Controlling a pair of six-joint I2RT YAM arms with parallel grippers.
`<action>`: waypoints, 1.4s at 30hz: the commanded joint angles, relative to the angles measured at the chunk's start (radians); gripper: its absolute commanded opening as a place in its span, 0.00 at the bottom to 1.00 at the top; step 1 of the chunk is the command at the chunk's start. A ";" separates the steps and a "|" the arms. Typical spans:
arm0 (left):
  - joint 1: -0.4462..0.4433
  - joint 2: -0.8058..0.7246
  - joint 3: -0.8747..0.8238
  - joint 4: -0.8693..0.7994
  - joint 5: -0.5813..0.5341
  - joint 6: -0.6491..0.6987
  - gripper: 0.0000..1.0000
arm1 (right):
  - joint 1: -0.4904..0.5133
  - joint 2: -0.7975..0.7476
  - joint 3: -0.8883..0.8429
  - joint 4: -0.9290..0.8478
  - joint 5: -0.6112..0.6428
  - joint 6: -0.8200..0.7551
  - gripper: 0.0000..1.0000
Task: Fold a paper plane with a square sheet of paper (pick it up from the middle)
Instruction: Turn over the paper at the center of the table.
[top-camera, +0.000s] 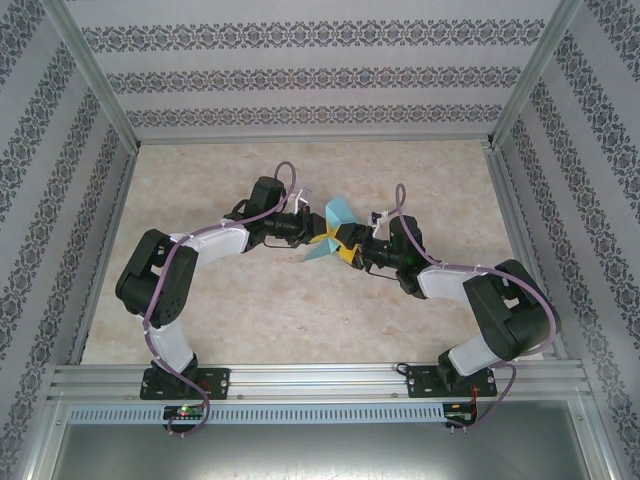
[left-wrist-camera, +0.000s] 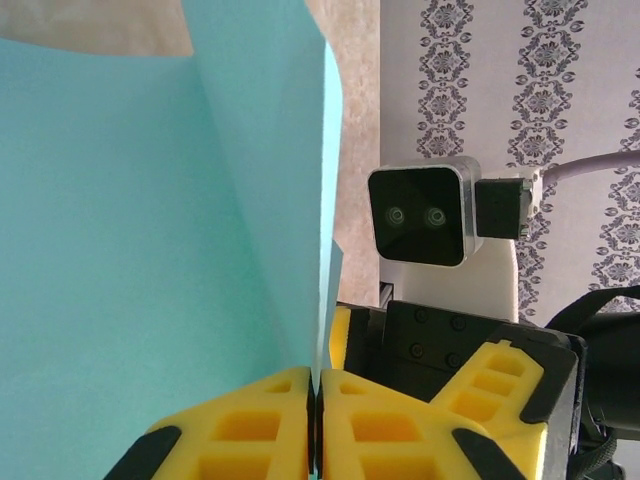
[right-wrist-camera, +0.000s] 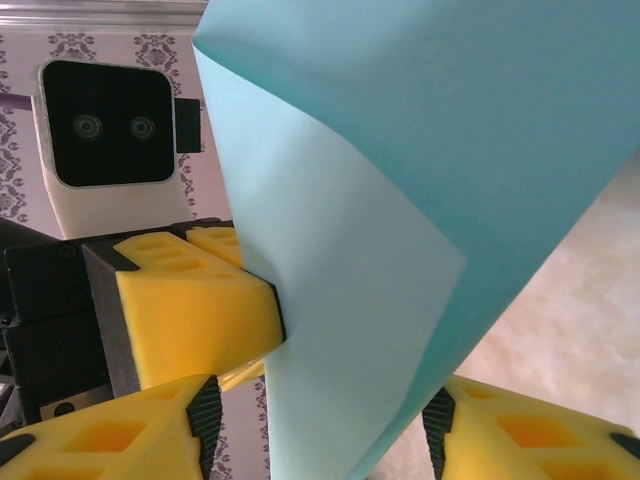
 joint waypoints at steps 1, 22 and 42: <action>-0.013 -0.004 -0.017 0.056 0.010 -0.019 0.14 | 0.009 -0.007 -0.017 0.088 0.024 0.045 0.53; -0.012 -0.029 -0.033 0.063 0.021 -0.024 0.30 | -0.032 -0.062 -0.053 0.052 0.019 0.032 0.19; 0.042 -0.116 0.092 -0.346 -0.009 0.256 0.70 | 0.041 -0.222 0.427 -1.494 0.671 -0.852 0.00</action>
